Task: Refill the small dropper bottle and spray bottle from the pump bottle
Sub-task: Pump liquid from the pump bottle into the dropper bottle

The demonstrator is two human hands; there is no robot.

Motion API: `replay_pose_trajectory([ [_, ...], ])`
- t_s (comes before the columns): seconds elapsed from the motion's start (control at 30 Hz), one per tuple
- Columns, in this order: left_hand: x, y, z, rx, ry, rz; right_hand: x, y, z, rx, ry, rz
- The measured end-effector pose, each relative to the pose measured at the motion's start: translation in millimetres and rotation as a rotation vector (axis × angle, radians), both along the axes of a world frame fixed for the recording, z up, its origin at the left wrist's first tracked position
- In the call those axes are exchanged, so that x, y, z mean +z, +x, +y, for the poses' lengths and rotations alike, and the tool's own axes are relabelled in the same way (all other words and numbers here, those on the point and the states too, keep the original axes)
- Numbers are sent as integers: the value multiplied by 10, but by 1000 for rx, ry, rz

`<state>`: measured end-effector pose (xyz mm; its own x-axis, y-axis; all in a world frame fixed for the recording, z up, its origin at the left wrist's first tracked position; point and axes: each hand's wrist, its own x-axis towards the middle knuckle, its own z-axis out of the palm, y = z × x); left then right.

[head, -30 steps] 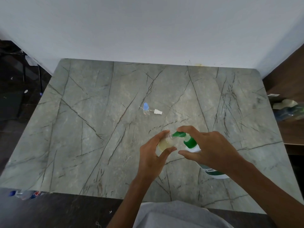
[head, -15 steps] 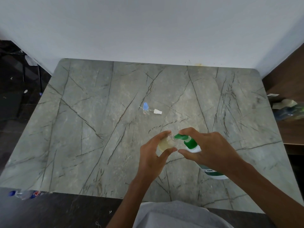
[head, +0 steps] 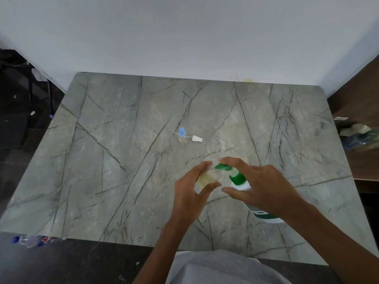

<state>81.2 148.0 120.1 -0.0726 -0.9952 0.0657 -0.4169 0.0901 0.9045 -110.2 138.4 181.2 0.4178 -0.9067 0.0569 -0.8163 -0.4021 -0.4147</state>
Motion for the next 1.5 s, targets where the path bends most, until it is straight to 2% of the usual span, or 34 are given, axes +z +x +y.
replay_pose_trajectory([
  [0.3,-16,-10,23,-25,-15,-31,-1,-2,-16,-14,-37,-69],
  [0.53,-20,12,24,0,-9,-21,7,-10,22,1,56,9],
  [0.93,3,-12,44,3,-32,-18,-14,25,45,-39,-58,-93],
  [1.2,7,-1,53,14,-18,-8,15,13,13,14,-19,25],
  [1.5,-17,23,32,6,-17,-14,-18,32,28,-15,1,-12],
])
